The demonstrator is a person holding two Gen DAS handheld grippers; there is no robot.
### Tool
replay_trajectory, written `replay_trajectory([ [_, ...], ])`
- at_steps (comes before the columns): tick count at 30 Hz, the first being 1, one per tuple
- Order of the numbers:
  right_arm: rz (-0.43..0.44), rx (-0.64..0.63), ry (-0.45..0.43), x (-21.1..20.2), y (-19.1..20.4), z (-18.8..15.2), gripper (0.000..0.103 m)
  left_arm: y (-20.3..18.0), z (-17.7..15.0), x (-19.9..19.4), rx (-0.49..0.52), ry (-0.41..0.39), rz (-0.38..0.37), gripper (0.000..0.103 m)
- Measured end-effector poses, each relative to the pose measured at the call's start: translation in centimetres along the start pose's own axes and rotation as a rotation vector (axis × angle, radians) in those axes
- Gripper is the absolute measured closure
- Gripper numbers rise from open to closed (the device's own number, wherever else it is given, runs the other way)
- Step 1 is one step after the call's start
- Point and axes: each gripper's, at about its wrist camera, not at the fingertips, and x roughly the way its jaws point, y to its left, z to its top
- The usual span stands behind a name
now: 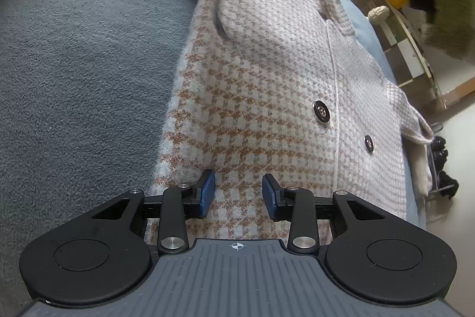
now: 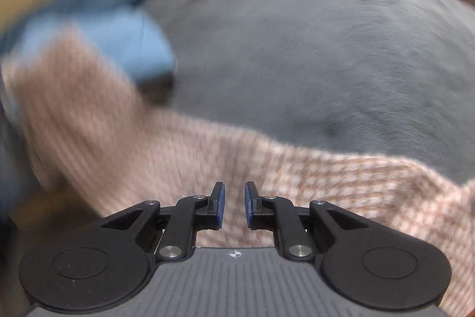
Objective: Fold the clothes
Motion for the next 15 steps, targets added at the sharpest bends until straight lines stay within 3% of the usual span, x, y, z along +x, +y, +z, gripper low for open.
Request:
replay_trajectory([
  [4,-0.034,0.098,-0.075,4.1,-0.5,1.8,0.09,0.0,-0.1,-0.1,0.02,-0.001,-0.002,0.068],
  [6,-0.038,0.182,-0.154,4.3,-1.3,3.1,0.089,0.0,-0.1,-0.1,0.021,-0.001,-0.001,0.068],
  [9,-0.016,0.287,-0.184,3.3,-2.0,4.1,0.089,0.0,-0.1,-0.1,0.013,-0.002,-0.003,0.068],
  [12,0.051,0.203,-0.163,0.6,-0.1,2.9,0.088,0.1,-0.2,-0.1,0.001,-0.006,-0.007,0.068],
  [15,0.087,0.029,-0.048,0.4,3.2,1.1,0.088,0.2,-0.3,0.0,-0.011,-0.01,-0.011,0.068],
])
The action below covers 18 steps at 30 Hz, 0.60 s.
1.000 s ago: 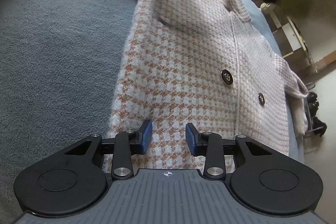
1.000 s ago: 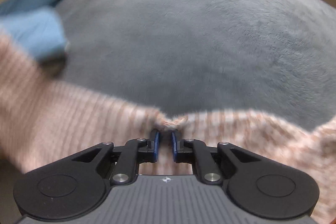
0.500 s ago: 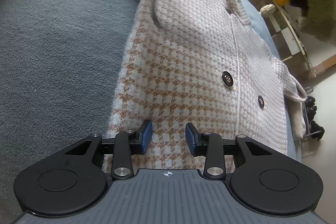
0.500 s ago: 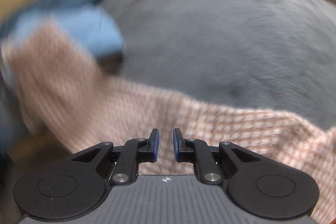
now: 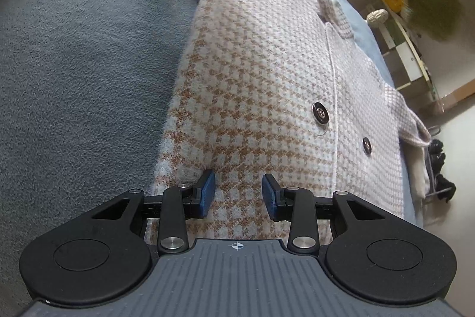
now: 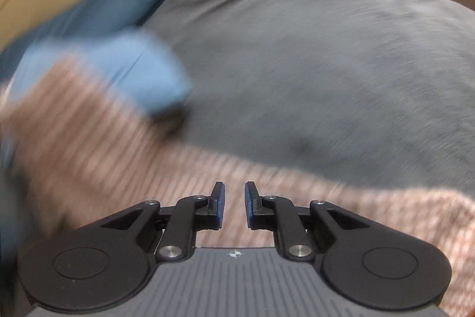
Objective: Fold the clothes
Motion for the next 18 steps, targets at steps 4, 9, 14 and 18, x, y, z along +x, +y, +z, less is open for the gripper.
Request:
replay_trajectory([
  [4,-0.106,-0.181,0.079,3.7,3.1,-1.3,0.089,0.1,-0.1,0.0,0.015,-0.003,-0.004,0.068],
  [9,-0.065,0.056,-0.075,6.4,1.8,3.4,0.089,-0.3,-0.3,0.0,0.059,-0.002,0.0,0.068],
  [14,-0.012,0.16,-0.148,1.9,0.7,3.0,0.089,-0.1,-0.2,0.0,0.033,0.001,-0.002,0.068],
  [18,0.009,0.145,-0.134,-4.0,-0.8,-0.9,0.088,0.0,-0.1,0.0,0.009,-0.002,-0.001,0.068],
])
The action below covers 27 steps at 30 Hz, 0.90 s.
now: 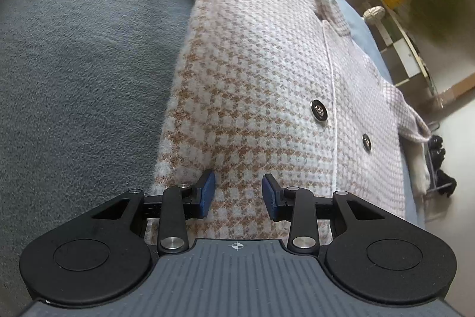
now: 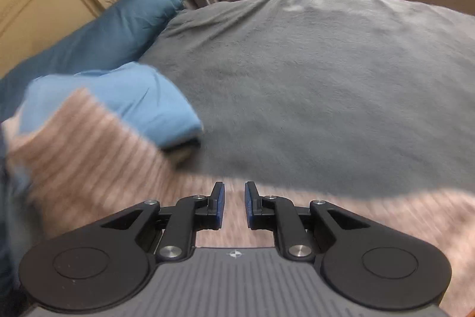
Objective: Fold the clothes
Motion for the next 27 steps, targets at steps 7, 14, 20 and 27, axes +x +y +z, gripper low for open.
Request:
replay_trajectory([
  [7,-0.215,-0.133,0.059,0.2,-1.2,-4.5,0.088,-0.2,0.1,0.2,0.057,0.016,0.009,0.068],
  [14,-0.138,0.233,-0.218,-6.4,-9.2,-4.0,0.088,-2.1,-0.3,0.6,0.186,0.032,0.078,0.067],
  [20,-0.137,0.232,-0.16,-18.1,-13.4,-14.2,0.088,-4.7,0.0,1.1,0.201,0.068,0.217,0.067],
  [27,-0.223,0.22,-0.017,-26.5,-17.3,-24.6,0.088,-8.8,2.2,0.6,-0.029,0.062,0.486,0.067],
])
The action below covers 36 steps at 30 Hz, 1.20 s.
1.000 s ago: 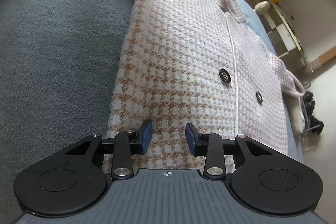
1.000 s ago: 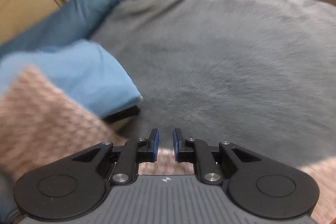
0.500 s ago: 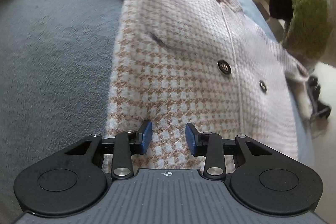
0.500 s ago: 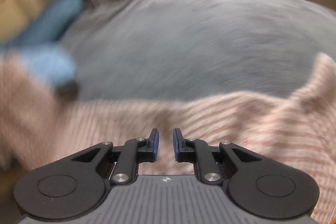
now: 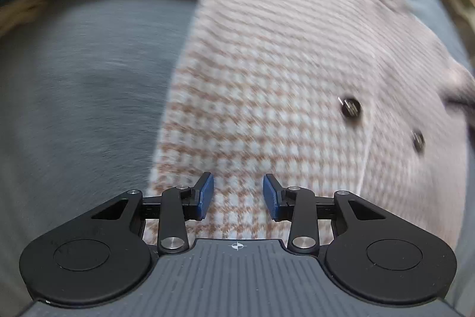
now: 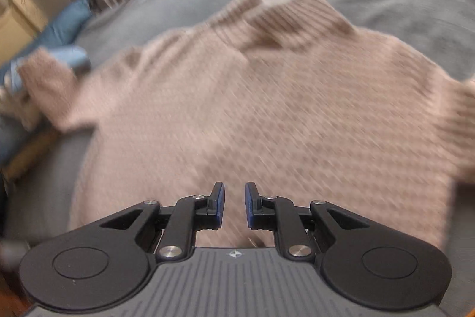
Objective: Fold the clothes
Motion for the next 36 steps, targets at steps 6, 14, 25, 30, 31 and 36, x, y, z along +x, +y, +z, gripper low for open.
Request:
replay_trajectory([
  [6,0.062,-0.043,0.052,-0.5,-2.0,-2.2,0.088,0.9,3.2,-10.0,-0.213,-0.129,0.125,0.066],
  [14,0.157,-0.001,0.128,-3.3,-0.5,-2.4,0.088,4.8,16.2,-17.9,-0.121,-0.475,0.185,0.062],
  [25,0.434,0.231,-0.227,7.4,6.9,-0.5,0.088,7.9,15.8,-4.9,0.107,-0.637,0.097,0.052],
  [30,0.464,0.374,-0.323,12.7,9.7,-2.5,0.087,8.1,13.6,-0.7,0.236,-0.614,0.02,0.052],
  [31,0.454,0.395,-0.332,13.2,10.1,-3.0,0.087,8.1,13.2,-0.5,0.268,-0.637,0.014,0.052],
  [36,0.43,0.435,-0.402,13.4,10.9,-5.1,0.086,8.4,13.0,-2.0,0.392,-0.727,0.021,0.052],
])
